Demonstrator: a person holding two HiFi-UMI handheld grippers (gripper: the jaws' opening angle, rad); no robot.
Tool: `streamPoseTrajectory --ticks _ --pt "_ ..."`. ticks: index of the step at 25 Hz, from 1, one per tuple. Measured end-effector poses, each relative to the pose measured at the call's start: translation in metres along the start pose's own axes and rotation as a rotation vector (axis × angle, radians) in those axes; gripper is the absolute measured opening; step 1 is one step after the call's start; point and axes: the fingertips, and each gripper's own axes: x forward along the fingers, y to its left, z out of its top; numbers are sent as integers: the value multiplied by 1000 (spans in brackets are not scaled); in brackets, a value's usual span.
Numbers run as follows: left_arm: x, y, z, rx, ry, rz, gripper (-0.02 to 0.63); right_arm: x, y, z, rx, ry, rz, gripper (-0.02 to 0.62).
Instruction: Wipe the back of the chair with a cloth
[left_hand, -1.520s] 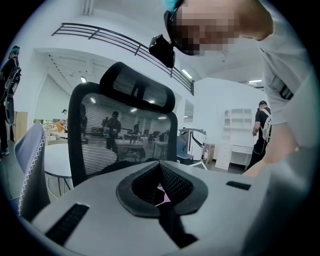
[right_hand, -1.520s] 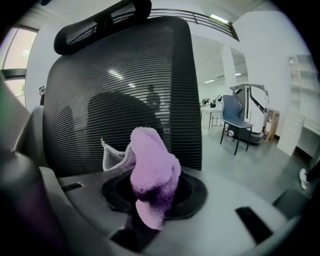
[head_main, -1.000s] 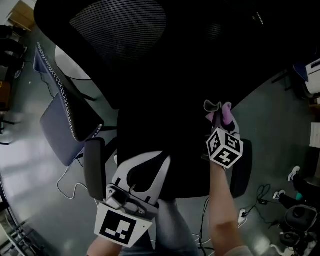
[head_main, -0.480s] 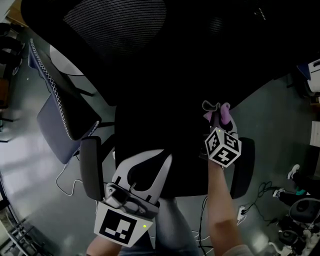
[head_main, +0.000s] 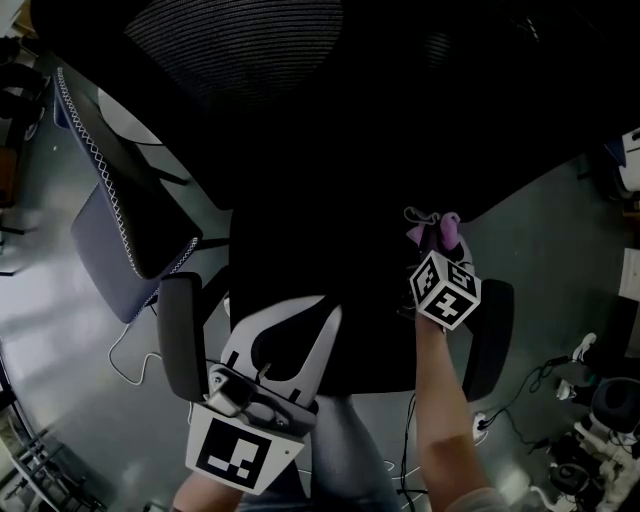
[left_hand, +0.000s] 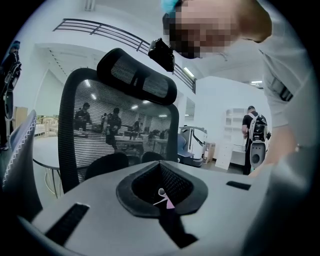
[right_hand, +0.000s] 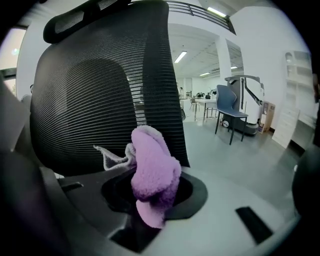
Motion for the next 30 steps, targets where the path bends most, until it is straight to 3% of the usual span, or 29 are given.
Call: streamPoseTrajectory --ticks 7,15,30 --pt "-6 6 -1 -5 -7 6 12 3 27 -3 -23 3 37 110" --pt "-29 31 -1 -7 -12 47 11 9 107 -5 -85 17 154 110" --pt "-77 87 6 -45 -61 119 11 7 225 -18 -113 67 267 110"
